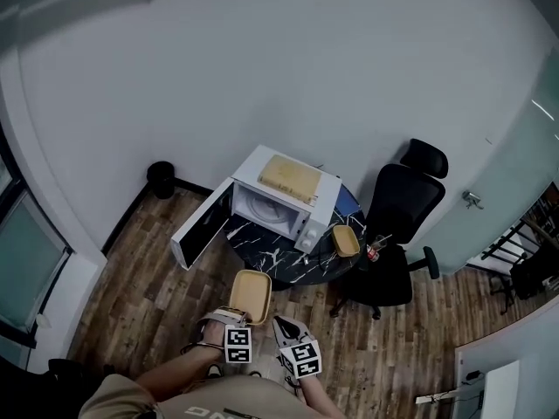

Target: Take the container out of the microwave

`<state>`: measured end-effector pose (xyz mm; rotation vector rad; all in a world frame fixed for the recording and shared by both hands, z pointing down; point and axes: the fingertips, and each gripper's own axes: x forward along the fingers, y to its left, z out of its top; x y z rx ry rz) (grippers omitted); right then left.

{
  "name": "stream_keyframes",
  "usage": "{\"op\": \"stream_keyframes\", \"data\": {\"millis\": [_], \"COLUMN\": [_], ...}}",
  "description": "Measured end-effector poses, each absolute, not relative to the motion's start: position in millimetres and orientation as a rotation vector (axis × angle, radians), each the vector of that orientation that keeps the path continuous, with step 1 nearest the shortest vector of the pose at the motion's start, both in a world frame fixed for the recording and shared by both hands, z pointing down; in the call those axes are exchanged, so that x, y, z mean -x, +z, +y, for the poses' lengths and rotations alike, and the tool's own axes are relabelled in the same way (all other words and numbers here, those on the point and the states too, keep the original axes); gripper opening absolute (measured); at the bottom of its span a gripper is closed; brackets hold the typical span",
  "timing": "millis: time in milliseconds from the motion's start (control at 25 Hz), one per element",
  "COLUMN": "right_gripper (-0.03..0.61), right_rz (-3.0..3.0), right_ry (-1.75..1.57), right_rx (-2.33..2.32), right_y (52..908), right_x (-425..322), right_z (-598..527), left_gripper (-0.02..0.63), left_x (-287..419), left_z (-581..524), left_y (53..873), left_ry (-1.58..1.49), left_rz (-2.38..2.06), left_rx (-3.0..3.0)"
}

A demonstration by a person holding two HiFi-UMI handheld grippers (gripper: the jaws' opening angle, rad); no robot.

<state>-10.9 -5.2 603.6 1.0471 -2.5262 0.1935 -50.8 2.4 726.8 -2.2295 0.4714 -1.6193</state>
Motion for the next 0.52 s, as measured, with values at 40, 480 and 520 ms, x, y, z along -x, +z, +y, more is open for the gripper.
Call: {"op": "stream_keyframes", "data": {"millis": [40,480,520], "right_gripper": [0.008,0.008,0.008], "right_rz": [-2.527,-2.499,-2.500], "right_ry": [0.197,0.242,0.250], "right_rx": [-1.057,-1.078,-1.081], "right_y": [604,620,621], "right_x": [11,11,13], "right_z": [-6,-4,-5], "left_gripper": [0.012,0.011,0.011], "left_x": [51,58,61], "left_z": [1,12,11], "left_y": [727,743,743], "left_ry": [-1.612,-1.610,-1.609], "left_rz": [0.472,0.450,0.450], "left_rx": [2.233,2.258,2.256]}}
